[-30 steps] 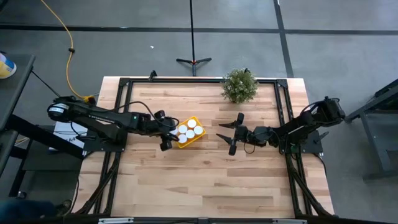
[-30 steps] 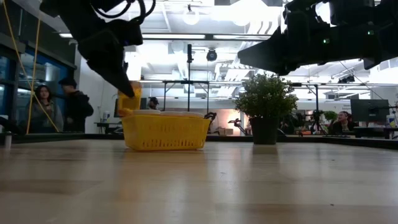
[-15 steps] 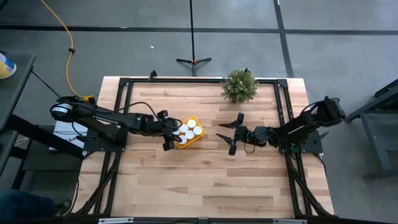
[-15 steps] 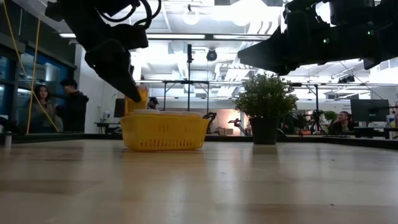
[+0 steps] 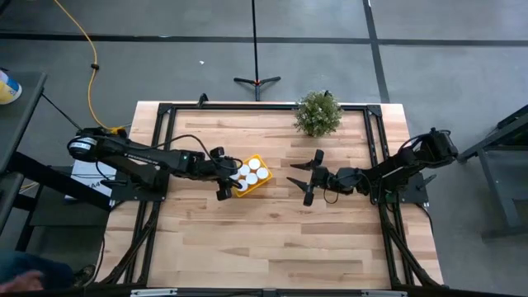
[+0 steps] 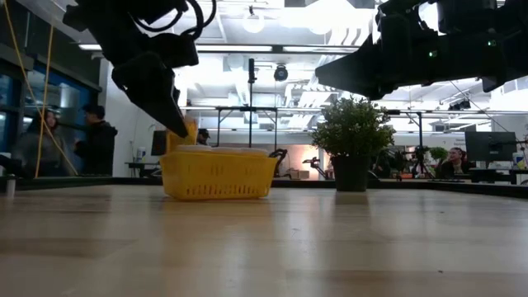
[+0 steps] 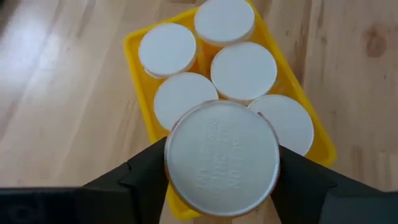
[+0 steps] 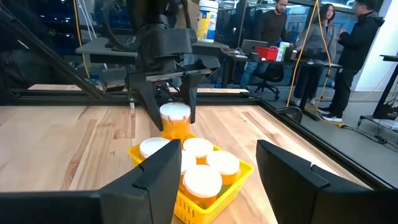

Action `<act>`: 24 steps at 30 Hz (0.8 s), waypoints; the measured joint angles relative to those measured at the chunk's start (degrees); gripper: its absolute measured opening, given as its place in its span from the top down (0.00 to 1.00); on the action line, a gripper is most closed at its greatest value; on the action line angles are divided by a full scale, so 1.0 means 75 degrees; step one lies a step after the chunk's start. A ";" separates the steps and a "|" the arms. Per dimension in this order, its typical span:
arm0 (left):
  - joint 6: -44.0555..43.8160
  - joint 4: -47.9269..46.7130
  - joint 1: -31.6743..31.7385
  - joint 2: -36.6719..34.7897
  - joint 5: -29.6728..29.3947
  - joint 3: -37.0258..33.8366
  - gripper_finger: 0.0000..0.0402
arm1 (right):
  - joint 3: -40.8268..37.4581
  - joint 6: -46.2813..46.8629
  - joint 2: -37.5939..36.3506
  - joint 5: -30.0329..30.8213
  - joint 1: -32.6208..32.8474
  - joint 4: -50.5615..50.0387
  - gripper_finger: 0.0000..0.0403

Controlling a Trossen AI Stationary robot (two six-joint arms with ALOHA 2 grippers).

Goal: Pick and place pill bottles into a basket
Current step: Put the yellow pill bottle into the bin, then return to Home Position

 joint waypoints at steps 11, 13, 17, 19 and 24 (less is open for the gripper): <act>0.0018 0.0015 0.0821 -0.0001 0.0883 0.0000 0.19 | 0.0000 0.0000 0.0000 -0.0009 0.0000 0.0000 0.51; 0.0217 -0.0010 0.0862 -0.0025 0.0881 0.0000 0.19 | 0.0000 0.0000 0.0000 -0.0009 0.0000 0.0000 0.51; 0.0378 0.0037 0.0847 -0.0073 0.0867 0.0004 0.21 | 0.0000 0.0000 0.0000 0.0000 0.0000 0.0007 0.51; 0.0303 0.0033 0.0799 -0.0111 0.0899 0.0003 0.24 | 0.0000 0.0000 0.0000 0.0000 0.0000 0.0019 0.51; 0.0496 0.0240 0.0534 -0.0446 0.0866 0.0006 0.39 | 0.0000 0.0000 0.0000 0.0000 0.0000 0.0044 0.51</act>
